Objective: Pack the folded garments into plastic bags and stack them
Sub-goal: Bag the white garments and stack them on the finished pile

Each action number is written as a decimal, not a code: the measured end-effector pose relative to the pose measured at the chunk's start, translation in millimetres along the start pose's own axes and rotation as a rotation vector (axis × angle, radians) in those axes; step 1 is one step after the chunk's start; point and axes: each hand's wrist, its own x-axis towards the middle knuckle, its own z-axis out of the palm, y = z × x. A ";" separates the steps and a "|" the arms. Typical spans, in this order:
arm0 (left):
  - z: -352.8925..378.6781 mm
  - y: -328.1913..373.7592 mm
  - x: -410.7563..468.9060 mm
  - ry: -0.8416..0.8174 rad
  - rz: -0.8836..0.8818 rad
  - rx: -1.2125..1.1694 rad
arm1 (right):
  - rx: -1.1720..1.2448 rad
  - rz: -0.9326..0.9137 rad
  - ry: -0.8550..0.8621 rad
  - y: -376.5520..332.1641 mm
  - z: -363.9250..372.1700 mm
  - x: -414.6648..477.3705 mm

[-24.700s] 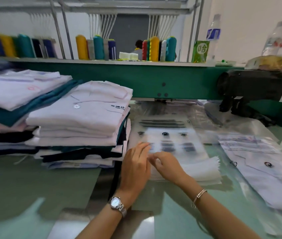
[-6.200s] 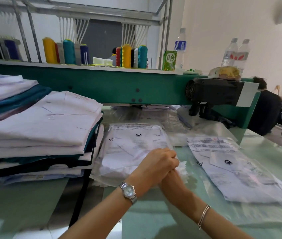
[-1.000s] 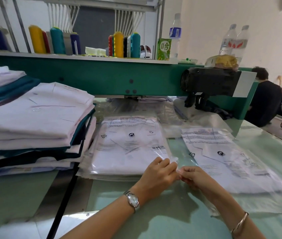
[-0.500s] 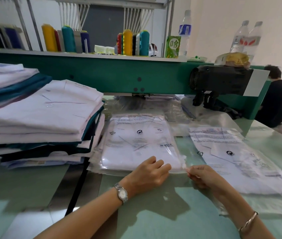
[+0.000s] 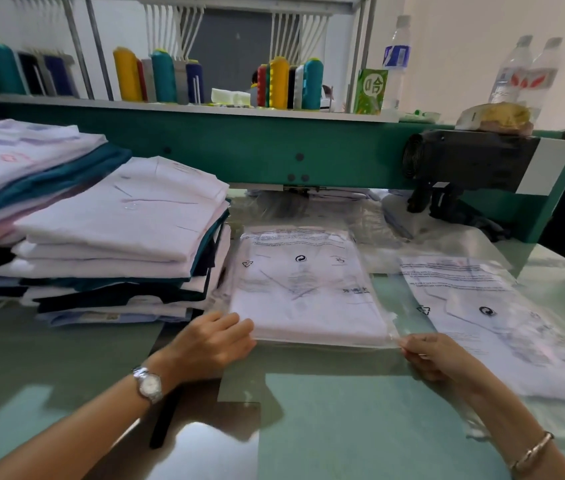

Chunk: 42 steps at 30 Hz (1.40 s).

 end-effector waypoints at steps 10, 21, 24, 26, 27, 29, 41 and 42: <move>-33.4 -24.6 -25.9 -0.073 -0.276 -0.148 | -0.231 0.095 0.098 -16.7 5.2 -1.0; 49.9 -27.0 103.4 -0.684 -0.097 -0.492 | -0.648 -0.571 0.062 -121.9 84.5 121.8; 67.0 -23.9 105.6 -0.619 -0.029 -0.569 | -0.666 -0.517 0.053 -118.9 103.2 166.0; 74.2 -21.4 98.6 -0.603 -0.017 -0.662 | -0.817 -0.458 0.082 -119.7 112.1 191.0; 77.0 -19.0 94.6 -0.604 -0.006 -0.707 | -0.879 -0.446 0.082 -120.9 117.0 201.6; 81.3 -16.4 89.7 -0.595 0.011 -0.746 | -0.976 -0.458 0.060 -122.4 130.9 218.9; 93.1 -22.8 86.6 -0.542 0.091 -0.650 | -1.148 -0.539 0.077 -107.6 156.9 255.2; 95.1 -21.7 85.3 -0.549 0.086 -0.636 | -1.160 -0.535 0.065 -108.1 157.0 256.0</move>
